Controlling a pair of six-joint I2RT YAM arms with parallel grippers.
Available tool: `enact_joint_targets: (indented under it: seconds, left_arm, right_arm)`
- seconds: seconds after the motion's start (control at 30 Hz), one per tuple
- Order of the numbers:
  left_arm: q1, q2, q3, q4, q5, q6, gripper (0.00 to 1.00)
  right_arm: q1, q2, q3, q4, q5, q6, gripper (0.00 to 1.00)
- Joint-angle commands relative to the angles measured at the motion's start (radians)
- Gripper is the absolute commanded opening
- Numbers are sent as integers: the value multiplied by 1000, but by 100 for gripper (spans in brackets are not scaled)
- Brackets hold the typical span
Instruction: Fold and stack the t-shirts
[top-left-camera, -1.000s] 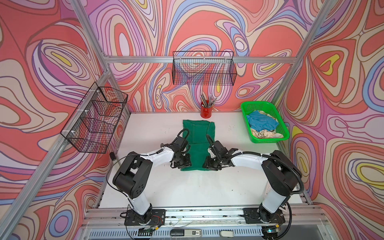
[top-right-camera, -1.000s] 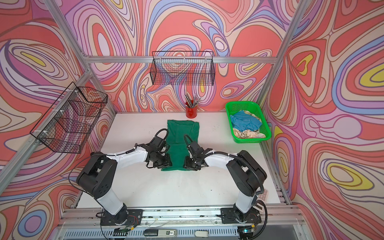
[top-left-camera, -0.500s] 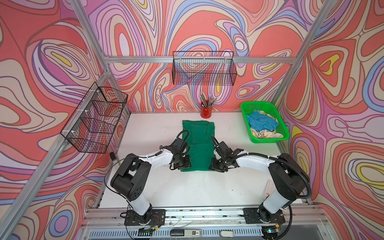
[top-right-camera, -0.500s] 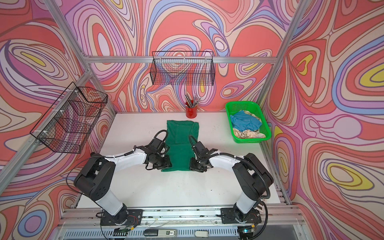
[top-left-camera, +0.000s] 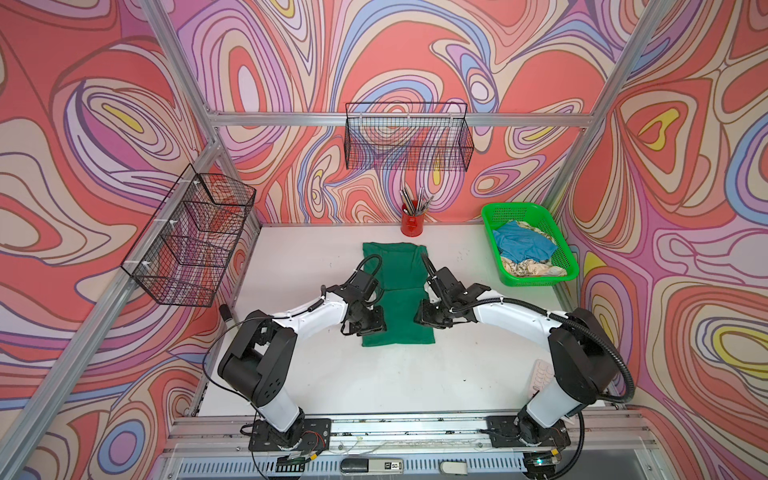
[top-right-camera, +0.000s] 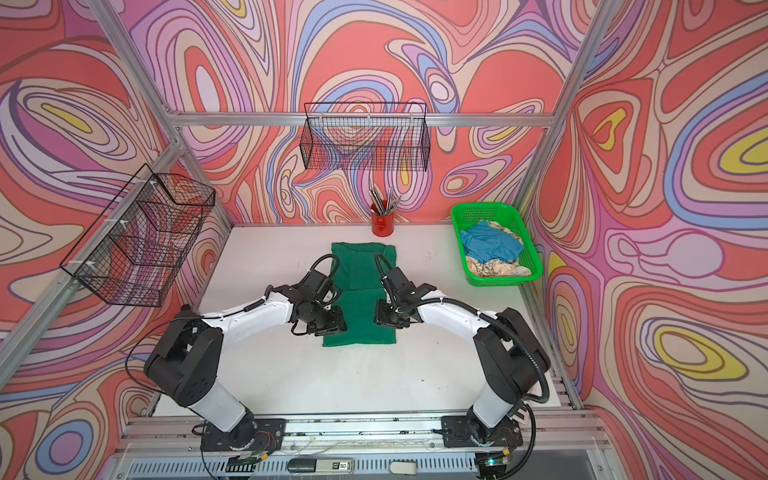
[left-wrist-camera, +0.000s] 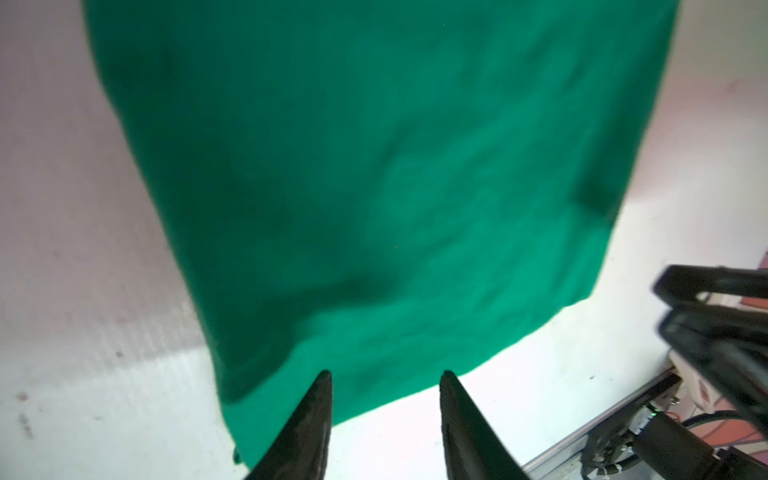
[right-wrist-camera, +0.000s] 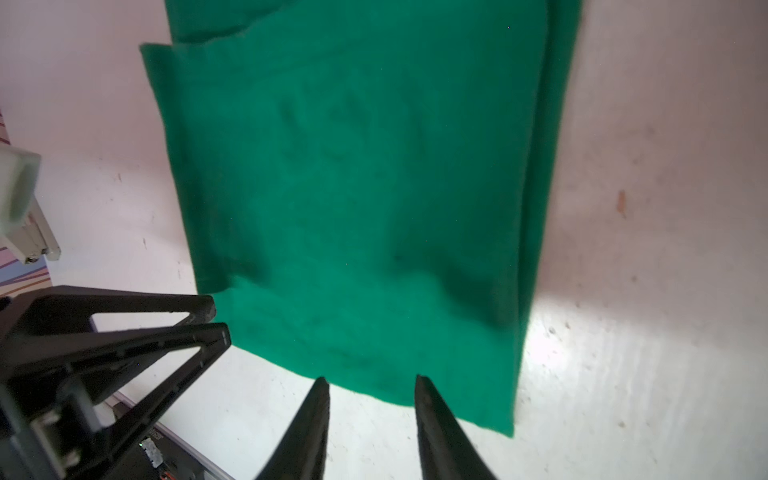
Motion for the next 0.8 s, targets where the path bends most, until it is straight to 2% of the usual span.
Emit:
enact_joint_targets:
  seconds: [0.0, 0.1, 0.23, 0.5, 0.6, 0.77]
  left_arm:
    - [-3, 26, 48, -30, -2, 16, 46]
    - [-3, 70, 35, -10, 7, 12, 45]
    - [-4, 88, -24, 8, 11, 6, 43]
    - [-19, 23, -161, -8, 46, -6, 42]
    - [-19, -16, -150, -29, 39, -10, 44]
    - [-16, -42, 6, -78, -1, 16, 52]
  right_arm:
    - [-8, 79, 17, 11, 13, -32, 36]
    - [-9, 118, 3, 37, 11, -29, 36]
    - [-10, 92, -81, 57, 3, -11, 35]
    - [-9, -78, -288, 82, -27, 63, 35]
    - [-8, -112, -260, 54, -25, 62, 35]
    - [-43, -56, -47, -37, 24, -31, 40]
